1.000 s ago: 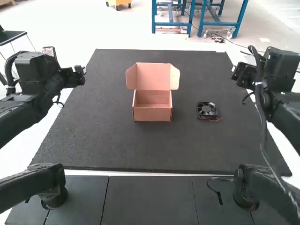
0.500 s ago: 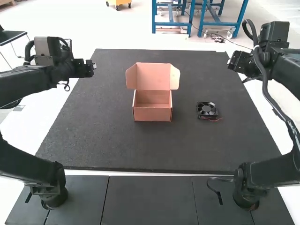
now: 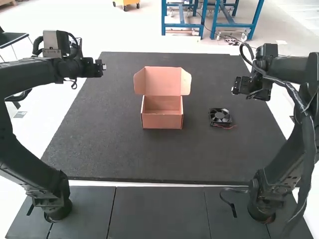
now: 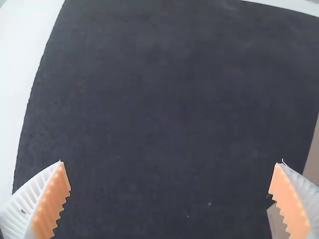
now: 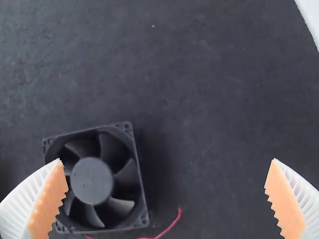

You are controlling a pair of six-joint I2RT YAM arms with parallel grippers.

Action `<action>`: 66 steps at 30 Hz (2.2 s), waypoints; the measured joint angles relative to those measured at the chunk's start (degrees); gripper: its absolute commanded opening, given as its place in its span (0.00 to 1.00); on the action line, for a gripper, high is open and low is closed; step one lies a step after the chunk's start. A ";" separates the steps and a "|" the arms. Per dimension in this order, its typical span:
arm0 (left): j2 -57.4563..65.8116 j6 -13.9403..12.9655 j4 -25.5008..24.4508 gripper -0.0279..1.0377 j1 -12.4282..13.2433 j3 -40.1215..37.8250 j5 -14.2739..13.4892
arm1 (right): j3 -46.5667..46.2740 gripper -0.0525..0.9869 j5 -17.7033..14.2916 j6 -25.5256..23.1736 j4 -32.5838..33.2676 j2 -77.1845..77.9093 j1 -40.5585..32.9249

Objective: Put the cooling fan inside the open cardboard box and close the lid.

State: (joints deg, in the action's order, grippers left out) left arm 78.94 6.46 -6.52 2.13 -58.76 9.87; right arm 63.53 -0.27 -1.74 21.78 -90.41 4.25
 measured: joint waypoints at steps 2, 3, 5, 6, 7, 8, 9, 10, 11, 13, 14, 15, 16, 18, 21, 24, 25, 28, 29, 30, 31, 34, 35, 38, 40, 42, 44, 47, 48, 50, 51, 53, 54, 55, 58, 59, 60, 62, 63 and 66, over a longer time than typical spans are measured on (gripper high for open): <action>1.14 -0.02 -1.25 0.91 0.00 -1.33 -0.04 | 0.33 0.92 0.00 0.28 -0.31 -1.77 -0.02; 1.88 -0.04 -1.44 0.91 0.00 -1.77 -0.04 | 0.59 0.92 0.00 0.35 -0.42 -2.54 -0.11; 3.50 -0.20 -1.68 0.91 0.00 -2.19 -0.02 | 1.38 0.92 -0.02 0.48 -0.52 -4.11 -0.28; 4.11 -0.22 -1.70 0.91 0.00 -2.21 0.00 | 1.81 0.92 -0.02 0.50 -0.46 -4.87 -0.46; 4.66 -0.22 -1.79 0.91 0.00 -2.21 0.00 | 2.32 0.92 -0.02 0.50 -0.24 -5.77 -0.74; 5.03 -0.22 -1.88 0.91 0.00 -2.21 0.00 | 2.67 0.92 -0.02 0.50 -0.13 -6.51 -1.07; 5.27 -0.22 -1.95 0.91 0.00 -2.19 0.02 | 2.93 0.92 -0.11 0.50 -0.04 -7.21 -1.40; 5.40 -0.22 -2.08 0.91 0.00 -2.21 0.04 | 3.04 0.92 -0.22 0.52 0.07 -7.76 -1.77; 5.42 -0.22 -2.25 0.91 0.00 -2.23 0.13 | 3.17 0.92 -0.37 0.52 0.48 -8.28 -2.12; 5.42 -0.22 -2.47 0.91 0.00 -2.43 0.50 | 3.17 0.92 -0.70 0.55 1.55 -9.11 -2.71; 5.42 -0.24 -2.54 0.91 0.00 -2.64 0.66 | 3.19 0.92 -0.92 0.57 2.14 -9.44 -2.86; 5.42 -0.22 -2.60 0.91 0.00 -2.95 0.79 | 3.26 0.92 -1.33 0.70 2.78 -9.79 -2.97; 5.42 -0.24 -2.62 0.91 0.00 -3.30 0.94 | 3.34 0.92 -1.81 0.85 3.50 -10.14 -3.02; 5.42 -0.24 -2.64 0.91 0.00 -3.91 1.31 | 3.85 0.92 -2.69 0.96 5.51 -10.84 -3.02; 5.42 -0.24 -2.71 0.91 0.00 -4.46 1.97 | 4.17 0.92 -3.91 1.16 7.34 -11.32 -3.02; 5.42 -0.24 -2.86 0.91 0.00 -4.48 2.29 | 4.17 0.92 -4.70 1.31 7.85 -11.30 -2.93; 5.44 -0.24 -2.89 0.91 0.00 -4.50 2.38 | 4.17 0.92 -4.83 1.33 7.93 -11.30 -2.89; 5.42 -0.24 -2.91 0.91 0.00 -4.68 2.45 | 4.17 0.92 -5.40 1.36 8.57 -11.58 -2.84; 5.44 -0.24 -2.91 0.91 0.00 -4.87 2.47 | 4.20 0.92 -5.51 1.38 8.74 -11.85 -2.84; 5.42 -0.24 -2.91 0.91 0.00 -5.09 2.51 | 4.24 0.92 -5.62 1.38 8.81 -12.20 -2.84; 5.42 -0.24 -2.89 0.91 0.00 -5.25 2.60 | 4.24 0.92 -5.75 1.38 8.81 -12.70 -2.84; 5.42 -0.24 -2.91 0.91 0.00 -5.62 2.64 | 4.44 0.92 -5.79 1.38 9.09 -14.25 -2.84; 5.42 -0.24 -2.97 0.91 0.00 -5.62 2.64 | 4.76 0.92 -5.81 1.38 9.49 -14.91 -2.84; 5.42 -0.24 -3.15 0.92 0.00 -5.62 2.67 | 5.75 0.92 -5.81 1.38 10.05 -16.17 -2.84; 5.44 -0.24 -3.19 0.92 0.02 -5.62 2.67 | 6.27 0.92 -5.84 1.38 10.08 -16.46 -2.84; 5.42 -0.24 -3.21 0.92 0.00 -5.62 2.71 | 6.84 0.92 -5.95 1.40 10.19 -16.52 -2.84; 5.44 -0.24 -3.28 0.92 0.00 -5.62 2.82 | 7.30 0.92 -6.01 1.40 10.16 -16.52 -2.84; 5.42 -0.22 -3.30 0.92 0.00 -5.62 2.86 | 7.74 0.92 -6.03 1.38 10.21 -16.70 -2.84; 5.44 -0.24 -3.30 0.92 0.00 -5.62 2.86 | 7.82 0.92 -6.03 1.38 10.29 -16.87 -2.84; 5.42 -0.22 -3.43 0.92 -0.02 -5.62 2.89 | 7.91 0.92 -6.08 1.40 10.36 -17.51 -2.84; 5.42 -0.22 -3.56 0.92 0.00 -5.62 2.89 | 7.98 0.92 -6.10 1.40 10.45 -17.92 -2.84; 5.42 -0.22 -3.72 0.92 0.00 -5.62 3.02 | 8.07 0.92 -6.21 1.40 10.84 -18.82 -2.84; 5.42 -0.22 -3.78 0.92 0.00 -5.62 3.06 | 8.09 0.92 -6.21 1.40 11.28 -19.37 -2.84; 5.42 -0.22 -3.78 0.92 0.00 -5.62 3.08 | 8.20 0.92 -6.21 1.40 11.61 -19.82 -2.84; 5.42 -0.22 -3.78 0.92 0.00 -5.62 3.10 | 8.90 0.92 -6.21 1.40 12.11 -20.85 -2.84; 5.44 -0.22 -3.78 0.92 0.00 -5.62 3.13 | 9.25 0.92 -6.23 1.42 12.20 -20.92 -2.84; 5.42 -0.22 -3.80 0.92 0.00 -5.64 3.17 | 9.55 0.92 -6.21 1.44 12.22 -20.96 -2.84; 5.42 -0.22 -4.13 0.93 0.00 -5.90 3.26 | 10.21 0.92 -6.23 1.42 12.28 -21.14 -2.84; 5.42 -0.20 -4.15 0.93 0.00 -6.16 3.28 | 10.71 0.92 -6.21 1.42 12.68 -21.35 -2.84; 5.42 -0.20 -4.20 0.93 0.00 -6.88 3.50 | 11.87 0.92 -6.23 1.44 13.38 -22.03 -2.84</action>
State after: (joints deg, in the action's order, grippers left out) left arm 84.36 6.26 -10.72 2.13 -65.65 13.37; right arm 75.40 -6.50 -0.30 35.16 -112.44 1.41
